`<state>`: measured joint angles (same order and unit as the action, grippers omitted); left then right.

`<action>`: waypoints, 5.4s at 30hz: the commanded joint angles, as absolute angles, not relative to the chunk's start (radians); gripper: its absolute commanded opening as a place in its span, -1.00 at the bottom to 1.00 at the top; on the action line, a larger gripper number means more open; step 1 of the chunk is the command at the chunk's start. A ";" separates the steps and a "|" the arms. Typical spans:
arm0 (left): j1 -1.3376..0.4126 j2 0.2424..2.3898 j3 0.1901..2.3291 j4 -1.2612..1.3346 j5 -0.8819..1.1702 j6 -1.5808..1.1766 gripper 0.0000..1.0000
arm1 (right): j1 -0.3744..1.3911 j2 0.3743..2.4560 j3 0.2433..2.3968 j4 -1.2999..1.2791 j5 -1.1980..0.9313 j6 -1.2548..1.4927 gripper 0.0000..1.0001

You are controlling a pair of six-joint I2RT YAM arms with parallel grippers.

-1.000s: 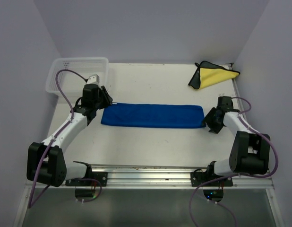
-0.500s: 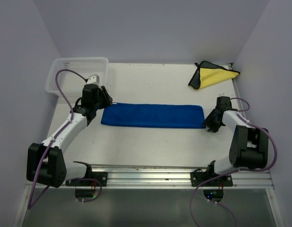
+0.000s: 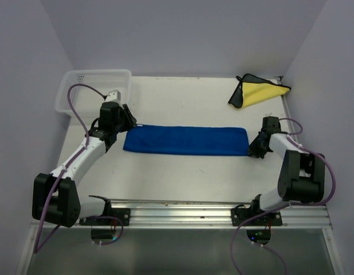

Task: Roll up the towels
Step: Fold the towel

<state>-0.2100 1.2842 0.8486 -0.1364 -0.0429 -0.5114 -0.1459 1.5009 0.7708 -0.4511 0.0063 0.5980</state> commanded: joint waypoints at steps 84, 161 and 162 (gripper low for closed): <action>-0.262 1.022 0.773 -0.282 -0.213 -0.425 -0.07 | 0.655 1.781 1.689 -0.604 -0.195 0.572 -1.00; -0.258 1.133 0.721 -0.253 -0.086 -0.557 0.30 | 0.574 1.778 1.376 -0.325 -0.293 0.727 -0.04; -0.256 1.152 0.701 -0.230 -0.080 -0.584 0.30 | 0.562 1.758 1.359 -0.318 -0.308 0.723 -0.04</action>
<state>-0.2577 1.1000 0.7437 -0.2714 -0.1371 -0.5045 0.5945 1.8221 1.4242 -0.3649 -0.2970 0.7193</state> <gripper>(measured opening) 0.648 0.483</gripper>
